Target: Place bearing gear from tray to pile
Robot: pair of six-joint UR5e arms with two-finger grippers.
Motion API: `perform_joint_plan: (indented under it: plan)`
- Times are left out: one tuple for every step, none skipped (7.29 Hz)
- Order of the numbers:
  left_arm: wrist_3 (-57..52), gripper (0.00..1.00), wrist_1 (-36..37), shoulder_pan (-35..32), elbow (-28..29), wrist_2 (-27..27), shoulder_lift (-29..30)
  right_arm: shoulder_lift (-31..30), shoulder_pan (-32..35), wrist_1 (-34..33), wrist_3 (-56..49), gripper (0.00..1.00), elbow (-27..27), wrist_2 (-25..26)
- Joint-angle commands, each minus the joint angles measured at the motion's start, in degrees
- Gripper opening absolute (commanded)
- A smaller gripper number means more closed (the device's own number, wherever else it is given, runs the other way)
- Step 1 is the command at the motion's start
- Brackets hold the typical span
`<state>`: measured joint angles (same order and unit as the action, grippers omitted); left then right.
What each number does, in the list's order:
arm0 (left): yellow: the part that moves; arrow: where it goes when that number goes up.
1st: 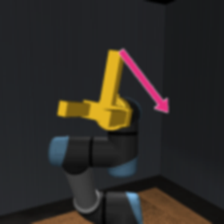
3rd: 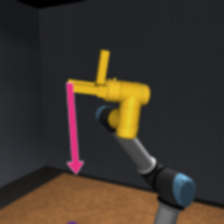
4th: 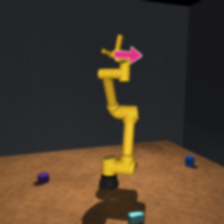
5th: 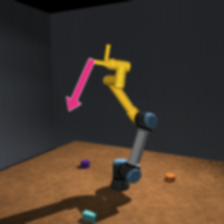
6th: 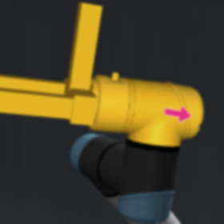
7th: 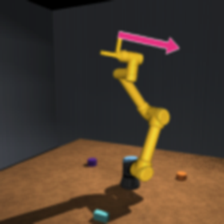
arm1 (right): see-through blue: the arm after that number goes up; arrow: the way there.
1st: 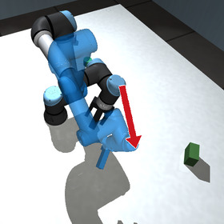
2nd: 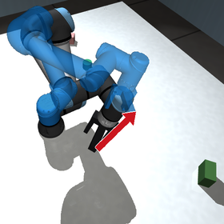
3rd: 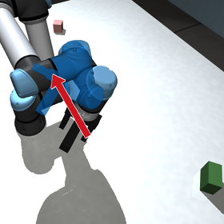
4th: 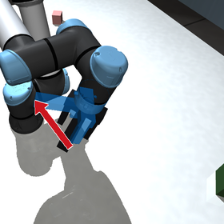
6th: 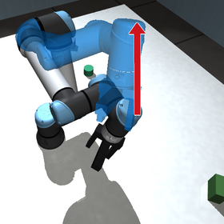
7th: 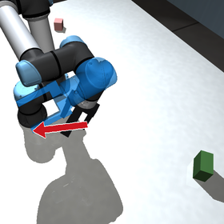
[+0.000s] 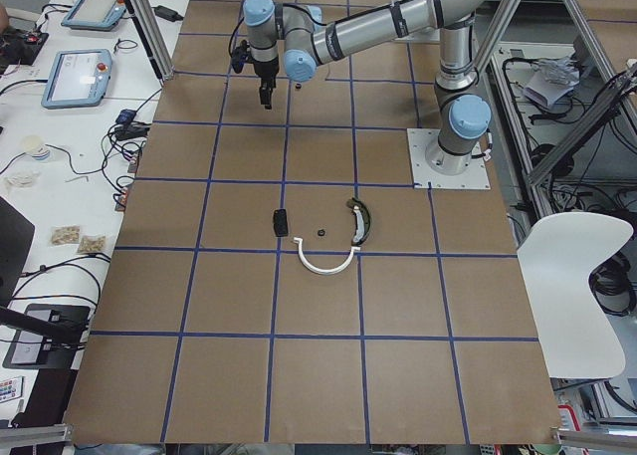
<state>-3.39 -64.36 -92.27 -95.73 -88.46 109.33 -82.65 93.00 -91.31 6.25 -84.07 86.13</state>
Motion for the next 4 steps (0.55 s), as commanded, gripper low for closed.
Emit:
perform_joint_plan:
  plan:
    - [5.93, 1.0, 5.2, -8.51, -0.42, 0.04, 1.93, -5.23, -3.97, 1.41, -1.77, 0.87, -4.06, 4.39]
    - [6.29, 1.0, 5.47, -11.59, -0.51, -0.48, 2.46, -6.46, -3.96, 0.0, -1.76, 0.87, -6.18, 4.4]
    - [6.29, 1.0, 7.74, -13.01, -1.29, -0.48, 3.69, -7.08, -3.96, -0.53, -1.76, 0.87, -6.72, 4.4]
    - [6.29, 1.0, 10.72, -13.2, -2.78, -0.14, 5.0, -7.08, -3.96, -0.62, -1.07, 0.87, -6.64, 4.4]
